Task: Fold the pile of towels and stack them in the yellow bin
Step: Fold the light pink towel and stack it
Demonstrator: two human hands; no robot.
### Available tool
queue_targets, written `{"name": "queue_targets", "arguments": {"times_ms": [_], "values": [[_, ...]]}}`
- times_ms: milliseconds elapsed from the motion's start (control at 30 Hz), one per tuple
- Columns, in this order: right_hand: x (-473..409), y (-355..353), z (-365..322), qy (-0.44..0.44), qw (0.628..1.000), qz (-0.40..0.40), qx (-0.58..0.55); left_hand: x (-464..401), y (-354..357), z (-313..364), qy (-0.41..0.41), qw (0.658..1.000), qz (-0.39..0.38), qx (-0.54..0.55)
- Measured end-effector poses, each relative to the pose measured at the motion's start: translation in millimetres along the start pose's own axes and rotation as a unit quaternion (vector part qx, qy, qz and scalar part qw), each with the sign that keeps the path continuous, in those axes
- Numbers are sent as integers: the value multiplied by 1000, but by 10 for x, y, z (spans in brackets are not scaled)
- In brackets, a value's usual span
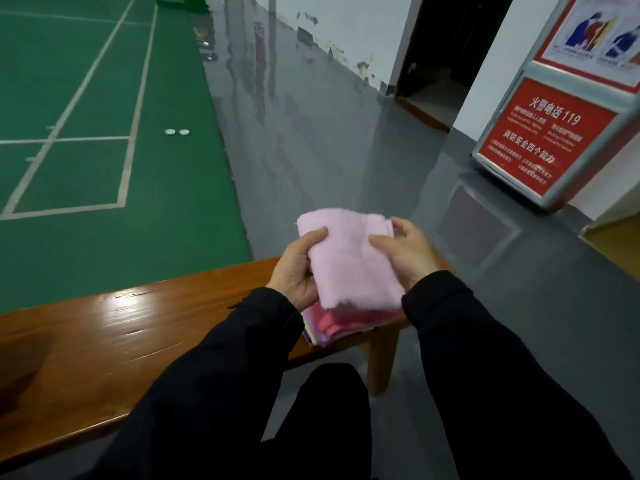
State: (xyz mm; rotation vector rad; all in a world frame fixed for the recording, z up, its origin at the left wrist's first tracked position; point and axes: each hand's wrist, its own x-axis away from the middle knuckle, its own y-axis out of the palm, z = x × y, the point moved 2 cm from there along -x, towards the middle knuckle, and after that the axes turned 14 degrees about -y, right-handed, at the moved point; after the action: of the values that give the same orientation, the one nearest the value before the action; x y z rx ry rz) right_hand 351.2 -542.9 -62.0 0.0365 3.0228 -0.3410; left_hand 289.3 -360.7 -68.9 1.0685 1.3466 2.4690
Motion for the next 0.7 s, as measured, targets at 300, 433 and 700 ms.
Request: {"name": "queue_targets", "arguments": {"times_ms": [300, 433, 700], "values": [[164, 222, 624, -48, 963, -105, 242, -241, -882, -137, 141, 878, 329, -318], [145, 225, 803, 45, 979, -96, 175, -439, -1069, -440, 100, 848, 322, -409], [-20, 5, 863, 92, 984, -74, 132, -843, -820, -537, 66, 911, 257, -316]]}}
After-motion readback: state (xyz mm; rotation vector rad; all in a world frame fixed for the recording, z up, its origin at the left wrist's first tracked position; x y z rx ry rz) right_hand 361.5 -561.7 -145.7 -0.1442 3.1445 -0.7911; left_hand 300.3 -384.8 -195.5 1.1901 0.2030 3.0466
